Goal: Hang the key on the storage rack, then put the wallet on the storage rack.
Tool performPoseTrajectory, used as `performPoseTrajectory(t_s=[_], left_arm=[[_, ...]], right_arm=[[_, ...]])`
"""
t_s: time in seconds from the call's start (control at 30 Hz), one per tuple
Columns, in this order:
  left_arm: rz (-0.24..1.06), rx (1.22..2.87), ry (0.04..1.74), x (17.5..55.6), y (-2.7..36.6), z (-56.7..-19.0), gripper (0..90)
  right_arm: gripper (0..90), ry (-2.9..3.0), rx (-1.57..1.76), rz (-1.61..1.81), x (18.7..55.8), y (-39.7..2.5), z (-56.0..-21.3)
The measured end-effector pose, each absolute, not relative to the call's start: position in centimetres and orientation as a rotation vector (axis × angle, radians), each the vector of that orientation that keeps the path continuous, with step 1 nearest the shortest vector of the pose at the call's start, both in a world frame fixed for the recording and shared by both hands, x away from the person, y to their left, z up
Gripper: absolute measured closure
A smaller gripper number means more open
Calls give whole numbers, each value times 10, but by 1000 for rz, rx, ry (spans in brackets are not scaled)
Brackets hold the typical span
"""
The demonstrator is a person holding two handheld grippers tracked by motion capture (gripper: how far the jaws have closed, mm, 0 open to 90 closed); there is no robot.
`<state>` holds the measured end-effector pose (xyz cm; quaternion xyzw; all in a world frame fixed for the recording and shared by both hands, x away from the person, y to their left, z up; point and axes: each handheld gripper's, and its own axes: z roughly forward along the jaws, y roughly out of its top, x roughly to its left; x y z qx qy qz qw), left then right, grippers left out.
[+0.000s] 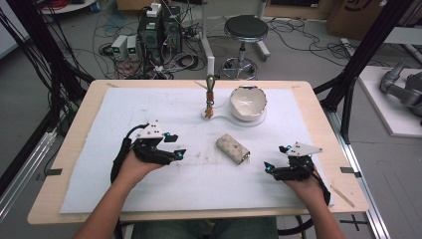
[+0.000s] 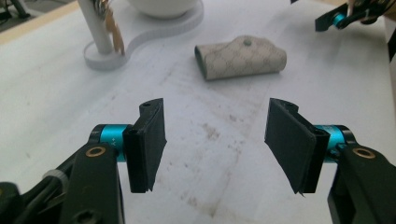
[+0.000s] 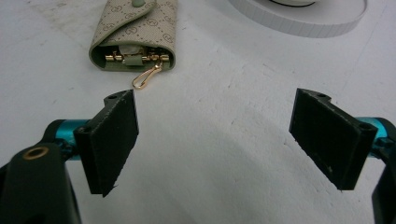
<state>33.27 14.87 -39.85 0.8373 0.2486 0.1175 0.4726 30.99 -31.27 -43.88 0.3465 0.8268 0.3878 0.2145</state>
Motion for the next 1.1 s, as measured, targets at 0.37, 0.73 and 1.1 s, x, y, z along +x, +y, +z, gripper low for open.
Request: performPoseTrajectory(t_s=[0.37,0.73,1.1], left_arm=[[360,2023,714,331,175,-413,321],[377,1992,825,332,198,-422,224],[409,2007,804,329,194,-420,213]], right_arm=[[158,2285,981,1062,312,-314,-440],[158,2250,1018,1065,314,-315,-438],[158,2248,1035,1079,313,-314,-438]])
